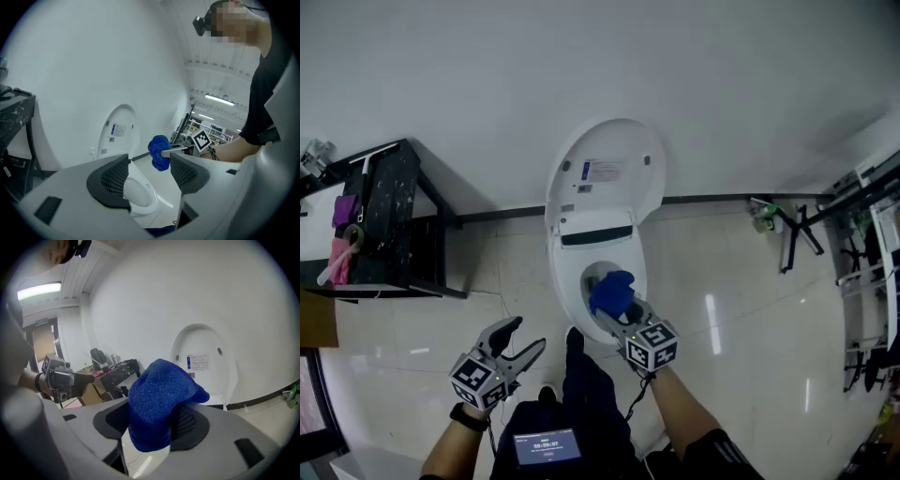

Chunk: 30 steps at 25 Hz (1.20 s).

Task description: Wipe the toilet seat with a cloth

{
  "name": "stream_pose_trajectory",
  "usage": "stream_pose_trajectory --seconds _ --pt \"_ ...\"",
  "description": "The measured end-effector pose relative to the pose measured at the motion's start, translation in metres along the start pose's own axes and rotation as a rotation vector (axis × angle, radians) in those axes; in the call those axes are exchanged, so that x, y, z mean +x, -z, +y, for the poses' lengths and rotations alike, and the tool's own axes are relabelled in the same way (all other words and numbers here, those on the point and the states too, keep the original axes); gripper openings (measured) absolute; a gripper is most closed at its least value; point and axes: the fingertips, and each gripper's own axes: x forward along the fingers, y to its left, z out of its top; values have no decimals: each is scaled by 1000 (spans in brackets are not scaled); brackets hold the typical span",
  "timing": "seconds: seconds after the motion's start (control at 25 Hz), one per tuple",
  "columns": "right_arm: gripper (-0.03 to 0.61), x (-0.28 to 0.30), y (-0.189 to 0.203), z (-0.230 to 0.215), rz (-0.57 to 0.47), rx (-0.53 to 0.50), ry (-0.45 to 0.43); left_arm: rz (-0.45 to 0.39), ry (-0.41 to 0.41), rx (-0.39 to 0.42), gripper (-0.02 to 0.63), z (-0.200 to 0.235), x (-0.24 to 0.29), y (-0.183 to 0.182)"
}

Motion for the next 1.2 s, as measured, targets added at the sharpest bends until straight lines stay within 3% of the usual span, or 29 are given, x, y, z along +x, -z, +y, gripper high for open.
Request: stream_pose_trajectory --seconds 0.32,0.6,1.0,1.2 --pt "241 -164 -66 90 -241 -95 159 -91 78 111 284 -70 -83 -32" --pt "241 -287 -94 148 -372 39 143 -112 107 119 285 -118 -137 -38" --pt "235 -320 -91 199 -410 18 54 -150 60 102 285 -157 -168 -63" --pt "232 -327 -87 207 -426 71 5 -182 78 115 285 -178 -174 -73"
